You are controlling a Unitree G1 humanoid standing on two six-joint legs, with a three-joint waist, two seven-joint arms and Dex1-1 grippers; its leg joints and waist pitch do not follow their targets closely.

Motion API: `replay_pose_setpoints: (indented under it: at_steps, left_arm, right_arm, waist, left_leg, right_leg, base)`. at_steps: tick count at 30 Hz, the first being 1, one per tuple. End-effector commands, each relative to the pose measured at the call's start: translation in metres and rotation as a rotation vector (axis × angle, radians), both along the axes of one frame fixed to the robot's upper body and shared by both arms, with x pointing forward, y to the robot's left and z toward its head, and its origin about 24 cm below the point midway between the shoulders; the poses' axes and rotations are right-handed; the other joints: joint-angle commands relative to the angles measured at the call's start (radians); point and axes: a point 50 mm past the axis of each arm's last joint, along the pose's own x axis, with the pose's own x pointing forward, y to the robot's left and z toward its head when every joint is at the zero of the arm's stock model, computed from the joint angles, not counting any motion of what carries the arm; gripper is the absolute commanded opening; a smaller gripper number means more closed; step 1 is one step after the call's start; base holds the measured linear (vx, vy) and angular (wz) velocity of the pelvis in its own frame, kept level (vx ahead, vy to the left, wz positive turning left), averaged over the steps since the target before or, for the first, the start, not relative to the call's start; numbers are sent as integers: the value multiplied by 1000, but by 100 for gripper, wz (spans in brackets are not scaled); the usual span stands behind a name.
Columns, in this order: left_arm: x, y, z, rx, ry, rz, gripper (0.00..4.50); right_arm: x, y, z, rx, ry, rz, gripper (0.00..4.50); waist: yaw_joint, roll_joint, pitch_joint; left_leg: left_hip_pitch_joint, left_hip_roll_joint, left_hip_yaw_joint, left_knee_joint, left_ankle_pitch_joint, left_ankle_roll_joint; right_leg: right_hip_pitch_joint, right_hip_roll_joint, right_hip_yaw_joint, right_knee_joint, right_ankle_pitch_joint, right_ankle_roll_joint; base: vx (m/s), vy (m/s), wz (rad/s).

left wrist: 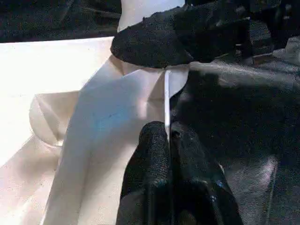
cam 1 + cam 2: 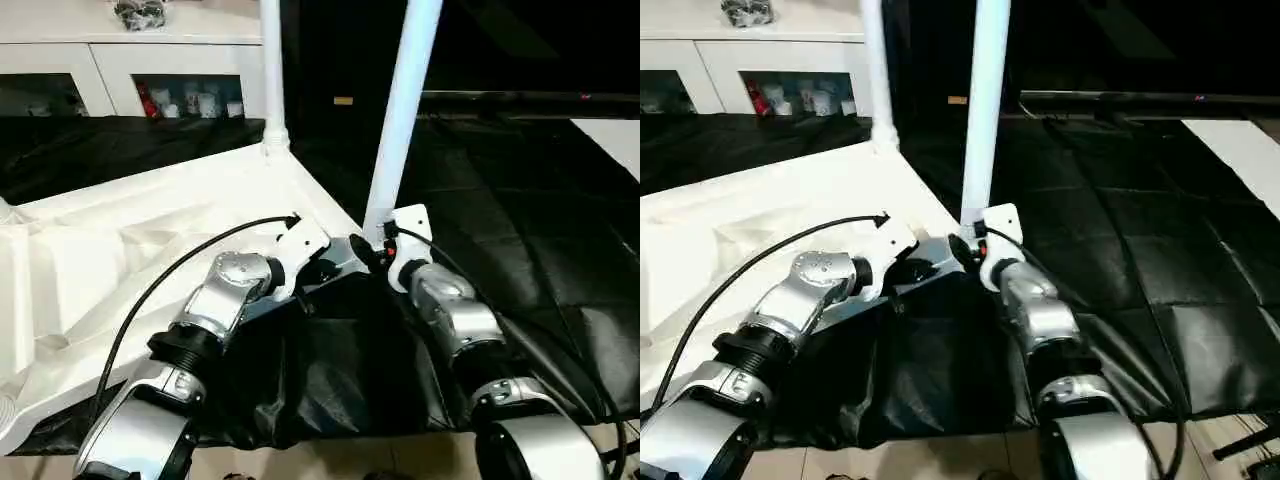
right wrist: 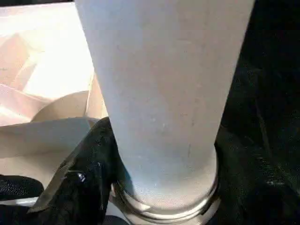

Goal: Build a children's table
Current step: Rotate leg to tighten

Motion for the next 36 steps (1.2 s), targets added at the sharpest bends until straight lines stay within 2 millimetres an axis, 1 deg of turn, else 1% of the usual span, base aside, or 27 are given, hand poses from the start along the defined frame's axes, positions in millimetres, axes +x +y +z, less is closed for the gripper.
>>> replay_pose_setpoints:
  at_steps: [1,2,3,4,5,7,8,10,11,12,13,14,15,16,18,21,22,23,24,25,26,27,28,30,32,33,36]
  left_arm:
    - [1,-27,18,-63,-66,-78,0]
    - [0,-23,18,-61,-67,-96,0]
    - [0,-23,18,-60,-68,-98,0]
    - [-1,-20,18,-56,-72,-115,0]
    - [-2,-18,18,-61,-66,-128,0]
    - [-7,-11,18,-71,-54,-180,0]
    - [-7,-11,18,-71,-53,-181,0]
    - [-9,-7,17,-66,-47,-202,0]
    - [-9,-7,17,-66,-47,-202,0]
    - [-11,-4,17,-66,-40,-216,0]
    - [-13,4,17,-58,-35,-246,0]
    - [-13,4,17,-58,-34,-249,0]
    - [-16,9,17,-54,-22,-280,0]
    - [-17,10,17,-52,-17,-293,0]
    - [-20,13,17,-54,0,-327,0]
    - [-26,18,18,-50,40,-391,0]
    - [-28,20,18,-43,53,-413,0]
    - [-29,22,18,-39,62,-427,0]
    - [-31,25,18,-32,80,-450,0]
    - [-31,25,18,-31,81,-451,0]
    - [-32,26,19,-25,84,-465,0]
    - [-33,27,19,-24,93,-475,0]
    - [-33,28,19,-23,100,-482,0]
    - [-34,30,20,-21,111,-489,0]
    - [-35,31,20,-20,113,-491,0]
    - [-35,31,20,-18,115,-493,0]
    - [-34,33,20,-13,116,-488,0]
  right_arm:
    - [-9,46,5,71,-15,206,337]
    - [-10,46,6,84,-14,225,337]
    - [-10,46,6,85,-14,227,340]
    - [-10,45,6,87,-19,230,366]
    - [-10,42,6,74,-22,234,382]
    - [-8,28,4,13,-33,248,383]
    - [-8,27,4,11,-33,249,383]
    - [-9,22,4,9,-33,283,383]
    - [-9,22,4,9,-33,283,383]
    - [-10,18,4,10,-28,312,383]
    - [-15,7,5,2,-24,412,383]
    - [-16,6,5,2,-23,423,383]
    - [-22,0,5,0,-16,510,383]
    - [-24,-2,5,-2,-14,539,383]
    - [-29,-6,4,-11,-4,611,383]
    - [-41,-15,3,-36,27,745,383]
    - [-44,-19,3,-44,36,787,383]
    - [-45,-21,4,-49,41,812,383]
    - [-49,-24,6,-62,30,858,355]
    - [-49,-24,7,-62,29,860,348]
    - [-49,-26,8,-72,15,875,348]
    - [-51,-27,8,-75,25,898,329]
    - [-52,-28,8,-85,37,922,329]
    - [-55,-29,6,-110,58,969,306]
    - [-56,-29,6,-115,61,979,296]
    - [-57,-29,6,-124,65,992,279]
    - [-58,-26,4,-141,70,1005,276]
  waist:
    - [5,2,-76]
    - [5,0,-77]
    - [6,2,-78]
    - [5,1,-77]
    - [5,2,-77]
    - [1,4,-78]
    - [1,4,-78]
    - [2,7,-78]
    - [4,8,-78]
    - [7,8,-79]
    - [9,10,-78]
    - [12,8,-79]
    - [17,8,-78]
    - [19,10,-77]
    - [23,10,-74]
    - [33,11,-71]
    - [35,10,-71]
    - [39,10,-70]
    - [44,9,-70]
    - [45,8,-70]
    - [46,7,-68]
    - [45,5,-68]
    - [47,5,-69]
    - [49,4,-67]
    - [48,3,-67]
    - [47,0,-68]
    - [47,1,-68]
  left_leg:
    - [31,42,-26,-80,-341,3]
    - [29,41,-24,-79,-328,12]
    - [27,42,-25,-79,-314,19]
    - [25,42,-25,-79,-306,22]
    - [25,42,-25,-79,-299,24]
    - [25,42,-25,-78,-295,26]
    - [25,42,-25,-78,-295,26]
    - [33,45,-22,-75,-293,30]
    - [32,45,-22,-75,-291,33]
    - [32,46,-21,-75,-276,37]
    - [32,46,-22,-75,-276,40]
    - [32,45,-21,-75,-279,46]
    - [33,47,-21,-75,-273,51]
    - [33,47,-21,-76,-275,51]
    - [35,50,-20,-79,-293,42]
    - [42,54,-19,-82,-351,12]
    - [43,54,-19,-83,-356,10]
    - [39,55,-21,-86,-358,7]
    - [44,55,-18,-84,-365,3]
    - [45,55,-18,-84,-367,1]
    - [43,54,-20,-85,-372,-4]
    - [42,53,-21,-86,-378,-9]
    - [43,54,-22,-87,-381,-13]
    - [43,54,-23,-87,-383,-15]
    - [41,53,-23,-87,-385,-16]
    - [40,52,-24,-87,-382,-15]
    - [40,52,-24,-86,-371,-12]
  right_leg:
    - [33,-37,16,-72,-262,-209]
    - [36,-36,16,-70,-245,-216]
    - [39,-38,16,-67,-233,-220]
    - [41,-39,16,-67,-228,-222]
    - [41,-39,16,-66,-224,-224]
    - [43,-38,15,-62,-208,-235]
    - [43,-38,15,-62,-208,-235]
    - [39,-37,16,-63,-188,-250]
    - [41,-36,16,-61,-175,-257]
    - [44,-36,16,-57,-148,-263]
    - [45,-35,16,-57,-143,-264]
    - [47,-34,15,-58,-140,-261]
    - [47,-35,16,-56,-132,-261]
    - [47,-34,15,-57,-135,-261]
    - [45,-33,15,-58,-163,-260]
    - [38,-33,15,-64,-245,-248]
    - [38,-33,16,-64,-251,-246]
    - [40,-32,15,-63,-262,-240]
    - [33,-33,17,-64,-272,-235]
    - [32,-34,18,-65,-277,-235]
    - [31,-37,19,-67,-299,-229]
    - [31,-37,19,-68,-321,-221]
    - [30,-37,19,-68,-331,-216]
    - [29,-37,18,-69,-340,-212]
    - [29,-39,20,-70,-350,-209]
    - [29,-39,19,-71,-356,-205]
    - [28,-40,20,-71,-356,-201]
  base:
    - [0,0,0]
    - [0,0,0]
    - [0,0,0]
    - [0,0,0]
    - [0,0,0]
    - [0,0,0]
    - [0,0,0]
    - [0,0,0]
    - [0,0,0]
    - [0,0,0]
    - [0,0,0]
    - [0,0,0]
    - [0,0,0]
    - [0,0,0]
    - [0,0,0]
    - [0,0,0]
    - [0,0,0]
    - [0,0,0]
    - [0,0,0]
    - [0,0,0]
    - [0,0,0]
    - [0,0,0]
    - [0,0,0]
    - [0,0,0]
    - [0,0,0]
    - [0,0,0]
    - [0,0,0]
